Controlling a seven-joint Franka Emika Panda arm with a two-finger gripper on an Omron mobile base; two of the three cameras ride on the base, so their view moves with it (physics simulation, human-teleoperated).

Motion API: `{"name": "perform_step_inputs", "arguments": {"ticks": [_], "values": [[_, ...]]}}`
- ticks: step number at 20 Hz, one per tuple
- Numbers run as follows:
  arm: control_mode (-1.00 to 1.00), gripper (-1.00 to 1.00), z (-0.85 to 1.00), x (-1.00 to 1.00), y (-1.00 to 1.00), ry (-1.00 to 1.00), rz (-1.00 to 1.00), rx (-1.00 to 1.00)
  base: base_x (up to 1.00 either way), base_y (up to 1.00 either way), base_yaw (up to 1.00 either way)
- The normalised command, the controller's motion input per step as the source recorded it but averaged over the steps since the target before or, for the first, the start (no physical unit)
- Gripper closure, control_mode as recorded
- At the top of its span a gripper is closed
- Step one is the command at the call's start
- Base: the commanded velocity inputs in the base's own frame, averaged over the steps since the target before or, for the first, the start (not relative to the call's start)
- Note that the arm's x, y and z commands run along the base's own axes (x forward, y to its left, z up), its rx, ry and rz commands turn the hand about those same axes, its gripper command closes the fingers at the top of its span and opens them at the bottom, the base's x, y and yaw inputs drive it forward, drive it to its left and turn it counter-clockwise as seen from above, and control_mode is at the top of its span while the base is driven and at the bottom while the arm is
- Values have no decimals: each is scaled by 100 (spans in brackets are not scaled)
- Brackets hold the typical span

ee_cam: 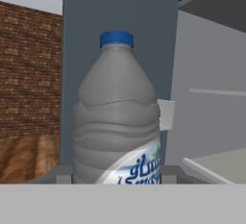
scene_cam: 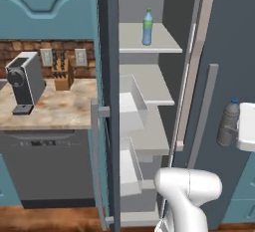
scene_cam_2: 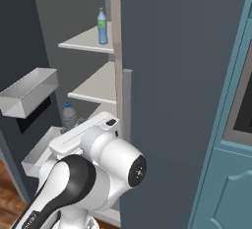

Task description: Take the bottled waters from the counter and place them in the freezer to freeze. Close the freezer door after placing the bottles.

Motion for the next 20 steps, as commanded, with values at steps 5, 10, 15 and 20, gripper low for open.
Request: {"name": "perform_step_inputs", "arguments": {"ticks": [5,10,15,20], "values": [[100,100,0,0,0,0,0,0,27,17,0],[100,100,0,0,0,0,0,0,18,4,0],[100,100,0,0,0,0,0,0,5,0,0],[100,100,0,0,0,0,0,0,0,0,0]]}}
